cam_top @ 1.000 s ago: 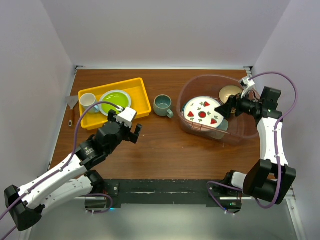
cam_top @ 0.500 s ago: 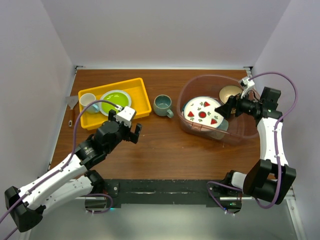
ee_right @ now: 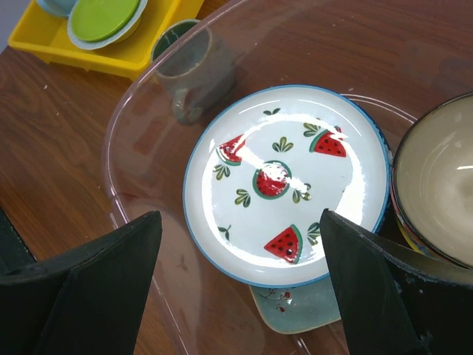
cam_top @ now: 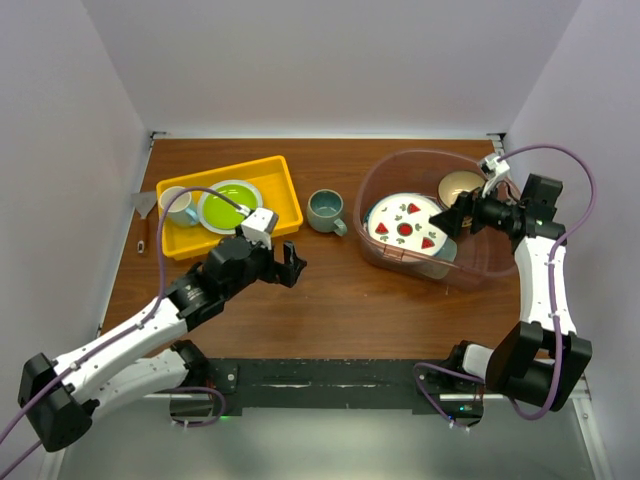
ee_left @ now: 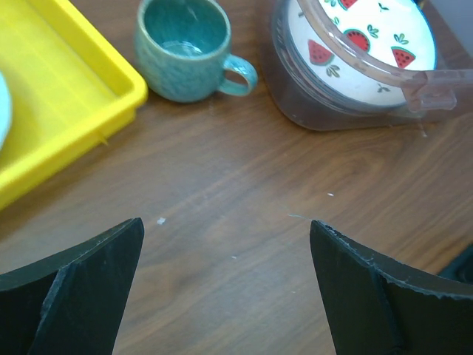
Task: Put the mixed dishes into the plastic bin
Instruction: Pick up the cup at the center of the board.
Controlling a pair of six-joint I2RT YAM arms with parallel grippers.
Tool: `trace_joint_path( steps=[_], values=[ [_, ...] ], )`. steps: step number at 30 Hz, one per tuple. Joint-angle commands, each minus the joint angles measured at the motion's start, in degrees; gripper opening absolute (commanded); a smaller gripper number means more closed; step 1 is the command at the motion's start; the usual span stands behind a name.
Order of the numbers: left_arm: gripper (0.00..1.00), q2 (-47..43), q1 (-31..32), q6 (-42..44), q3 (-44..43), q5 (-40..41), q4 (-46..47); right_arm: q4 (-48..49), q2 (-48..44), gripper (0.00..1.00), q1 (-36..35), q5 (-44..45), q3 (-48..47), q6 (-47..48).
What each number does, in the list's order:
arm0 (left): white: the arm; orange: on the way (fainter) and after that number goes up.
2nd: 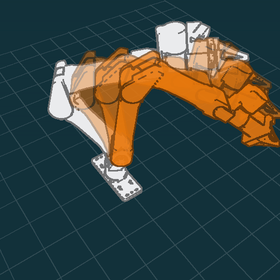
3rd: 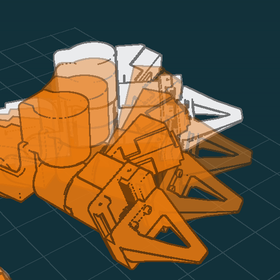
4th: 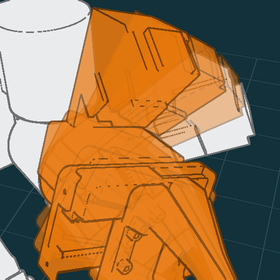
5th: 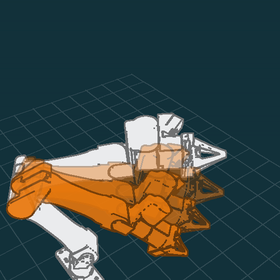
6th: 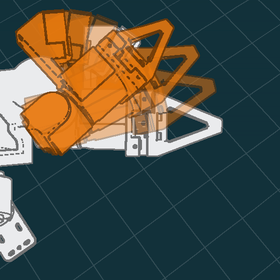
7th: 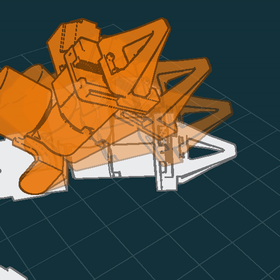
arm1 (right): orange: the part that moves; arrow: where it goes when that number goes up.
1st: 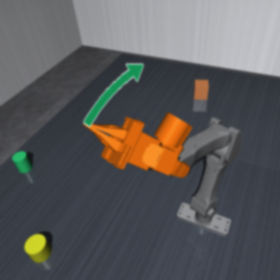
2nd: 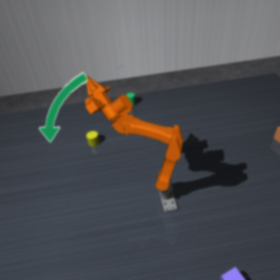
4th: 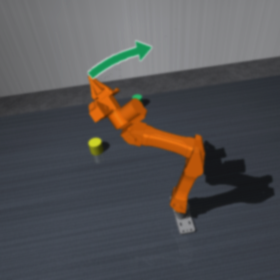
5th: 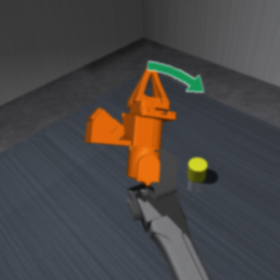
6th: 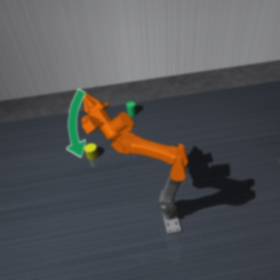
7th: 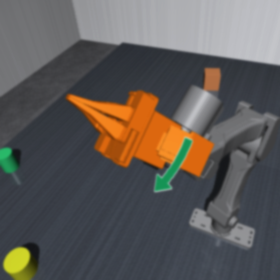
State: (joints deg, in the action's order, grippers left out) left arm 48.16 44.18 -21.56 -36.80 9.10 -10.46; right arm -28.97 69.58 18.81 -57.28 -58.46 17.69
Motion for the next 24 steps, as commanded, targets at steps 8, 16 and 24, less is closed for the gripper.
trace_joint_path(
  steps=[8, 16, 24],
  values=[
    [1.0, 8.09, -0.41, -18.42, 0.67, -3.66, 8.44, -0.21, -2.17, 0.92, 0.26, -2.66, -0.34, 1.38],
    [1.0, 10.19, -0.41, -23.43, 1.46, -1.46, 9.58, -0.56, -2.26, 0.92, 0.27, -2.84, -0.43, 1.55],
    [1.0, 12.04, -0.41, -24.14, 1.02, -1.37, 9.58, -0.56, -2.17, 0.92, 0.35, -2.93, -0.34, 1.55]
  ],
)
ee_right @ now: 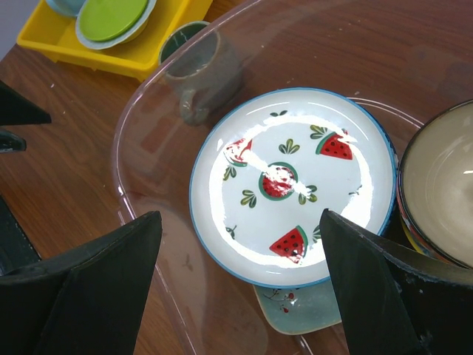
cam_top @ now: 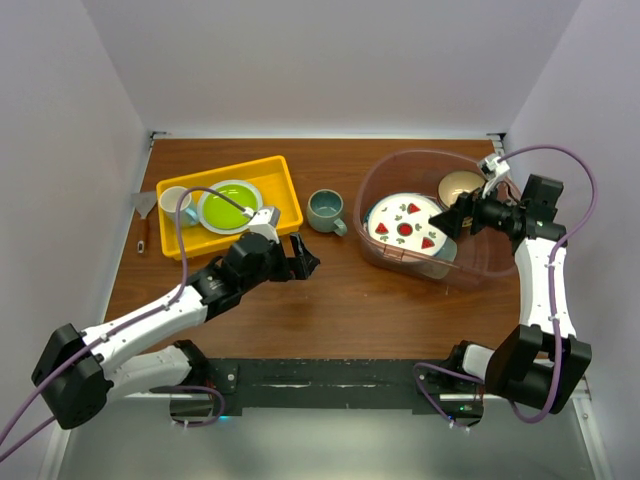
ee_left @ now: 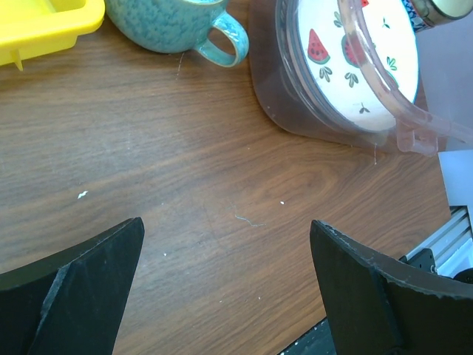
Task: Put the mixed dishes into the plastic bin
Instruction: Pick up the cup at the center of the board.
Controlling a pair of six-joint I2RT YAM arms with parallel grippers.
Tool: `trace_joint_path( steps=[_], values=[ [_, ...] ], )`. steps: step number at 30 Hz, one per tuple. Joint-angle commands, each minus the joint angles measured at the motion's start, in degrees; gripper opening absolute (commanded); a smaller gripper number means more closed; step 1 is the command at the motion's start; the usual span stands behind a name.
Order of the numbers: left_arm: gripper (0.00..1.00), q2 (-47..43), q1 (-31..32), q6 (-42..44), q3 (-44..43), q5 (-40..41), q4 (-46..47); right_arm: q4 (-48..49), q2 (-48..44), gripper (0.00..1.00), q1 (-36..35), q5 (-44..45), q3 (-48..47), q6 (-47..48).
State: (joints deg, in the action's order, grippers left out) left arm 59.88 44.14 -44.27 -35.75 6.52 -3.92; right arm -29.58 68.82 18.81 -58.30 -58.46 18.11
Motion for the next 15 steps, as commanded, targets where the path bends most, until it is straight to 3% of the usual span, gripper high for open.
trace_joint_path(
  steps=[1, 15],
  values=[
    [1.0, 0.41, -0.37, -1.43, -0.02, 1.21, 3.04, 0.05, -1.4, 0.92, 0.35, -1.9, -0.43, 1.14],
    [1.0, 1.21, -0.37, -2.13, -0.11, 1.3, 5.07, 0.14, -1.23, 0.92, 0.35, -1.9, -0.43, 1.14]
  ],
)
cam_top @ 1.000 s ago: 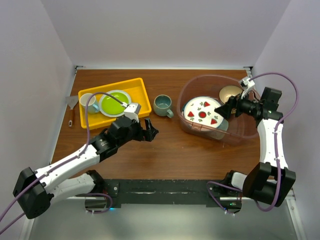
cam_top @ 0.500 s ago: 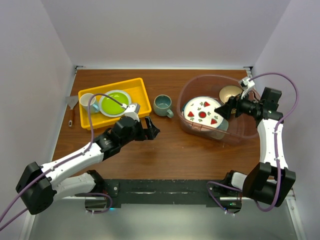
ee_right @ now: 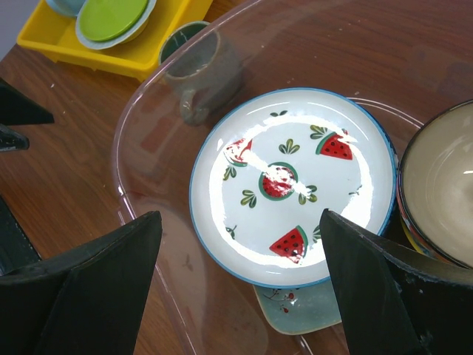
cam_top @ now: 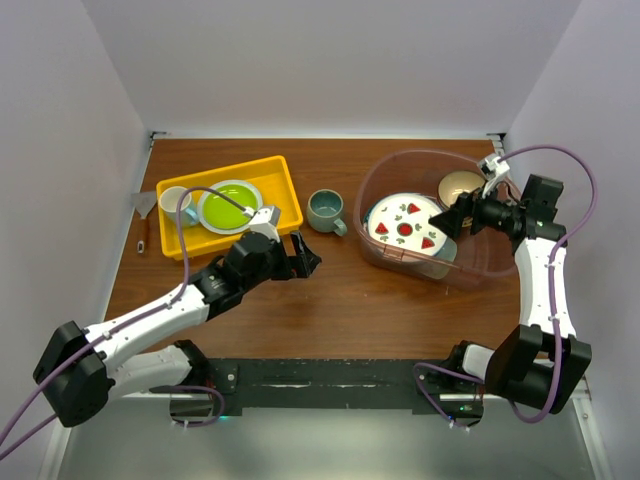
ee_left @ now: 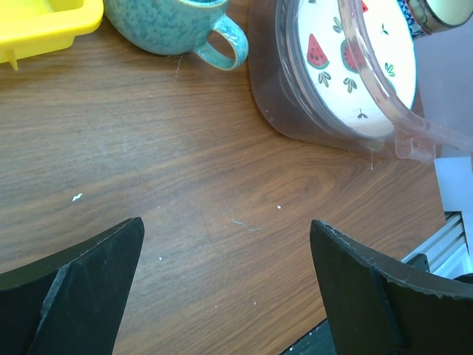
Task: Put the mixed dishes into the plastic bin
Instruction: Pick up the cup at the center of the board.
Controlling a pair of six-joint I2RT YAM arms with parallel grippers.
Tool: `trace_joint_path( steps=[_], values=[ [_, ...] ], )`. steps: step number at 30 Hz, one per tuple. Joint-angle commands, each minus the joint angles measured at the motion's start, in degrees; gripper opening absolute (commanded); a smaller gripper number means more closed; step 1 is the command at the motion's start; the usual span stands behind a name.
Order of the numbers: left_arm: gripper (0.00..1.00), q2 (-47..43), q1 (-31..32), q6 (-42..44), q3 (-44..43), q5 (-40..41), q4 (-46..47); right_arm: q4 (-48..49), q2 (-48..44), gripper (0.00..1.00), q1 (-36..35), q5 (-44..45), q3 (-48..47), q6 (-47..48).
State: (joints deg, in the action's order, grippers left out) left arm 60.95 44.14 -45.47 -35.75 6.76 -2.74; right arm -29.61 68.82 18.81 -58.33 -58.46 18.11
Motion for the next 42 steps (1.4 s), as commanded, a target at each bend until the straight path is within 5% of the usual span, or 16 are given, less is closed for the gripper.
trace_joint_path(
  steps=[1, 42],
  values=[
    [1.0, 0.22, -0.37, -1.02, -0.2, 1.06, 3.97, 0.16, -1.32, 0.92, 0.27, -1.79, -0.43, 1.23],
    [1.0, 6.46, -0.37, -5.94, -2.92, 0.79, 5.47, -0.28, -1.58, 0.92, 0.35, -2.14, -0.52, 1.58]
  ],
)
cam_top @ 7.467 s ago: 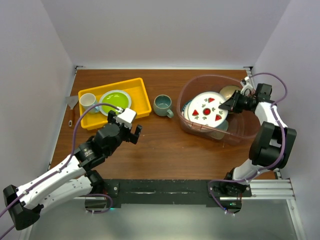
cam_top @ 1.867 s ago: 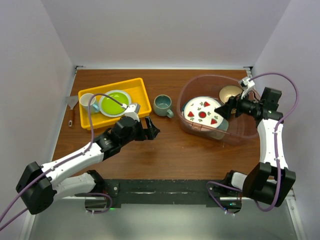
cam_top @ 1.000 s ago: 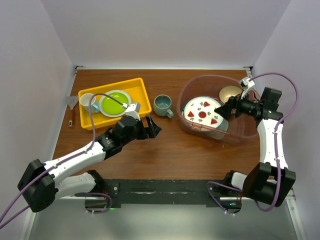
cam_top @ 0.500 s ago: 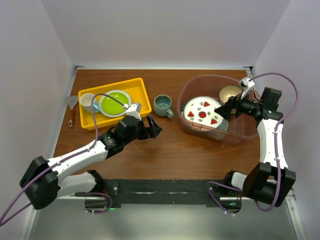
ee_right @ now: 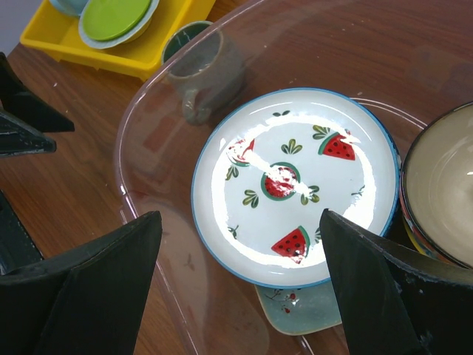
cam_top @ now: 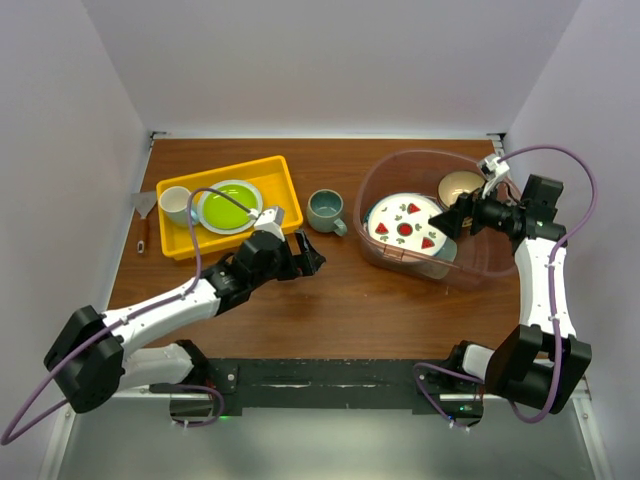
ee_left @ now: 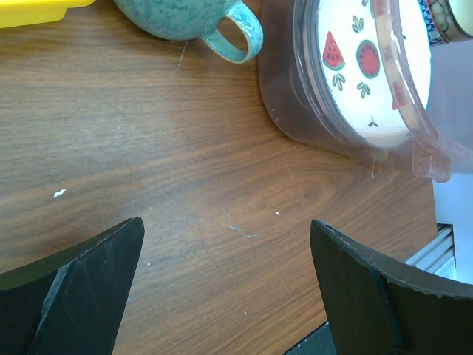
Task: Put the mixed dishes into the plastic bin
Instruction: Pick up the cup at the center of the board.
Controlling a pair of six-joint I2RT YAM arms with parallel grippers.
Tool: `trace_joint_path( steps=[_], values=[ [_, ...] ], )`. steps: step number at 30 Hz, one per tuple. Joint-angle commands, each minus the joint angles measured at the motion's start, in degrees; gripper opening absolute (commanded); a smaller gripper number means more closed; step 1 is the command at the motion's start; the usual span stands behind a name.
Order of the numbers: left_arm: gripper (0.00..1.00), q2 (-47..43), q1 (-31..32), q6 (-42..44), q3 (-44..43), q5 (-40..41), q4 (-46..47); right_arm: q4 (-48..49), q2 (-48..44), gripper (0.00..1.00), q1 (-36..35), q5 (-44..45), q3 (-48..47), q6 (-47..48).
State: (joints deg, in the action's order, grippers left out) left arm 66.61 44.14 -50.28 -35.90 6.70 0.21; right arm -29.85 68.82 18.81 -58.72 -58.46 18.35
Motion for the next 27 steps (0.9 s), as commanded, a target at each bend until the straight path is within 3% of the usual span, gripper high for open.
trace_joint_path(
  steps=[1, 16, 27],
  values=[
    [1.0, 0.98, -0.37, -1.31, -2.86, 0.86, 2.43, -0.04, -1.58, 0.92, 0.27, -1.84, -0.52, 1.34],
    [1.0, 3.7, -0.37, -3.51, -5.14, 1.39, 1.29, -0.13, -1.58, 0.93, 0.26, -1.93, -0.61, 1.34],
    [0.99, 10.98, -0.37, -7.28, -13.05, 7.09, -5.39, -0.21, -1.58, 0.93, 0.26, -2.19, -0.61, 1.34]
  ],
)
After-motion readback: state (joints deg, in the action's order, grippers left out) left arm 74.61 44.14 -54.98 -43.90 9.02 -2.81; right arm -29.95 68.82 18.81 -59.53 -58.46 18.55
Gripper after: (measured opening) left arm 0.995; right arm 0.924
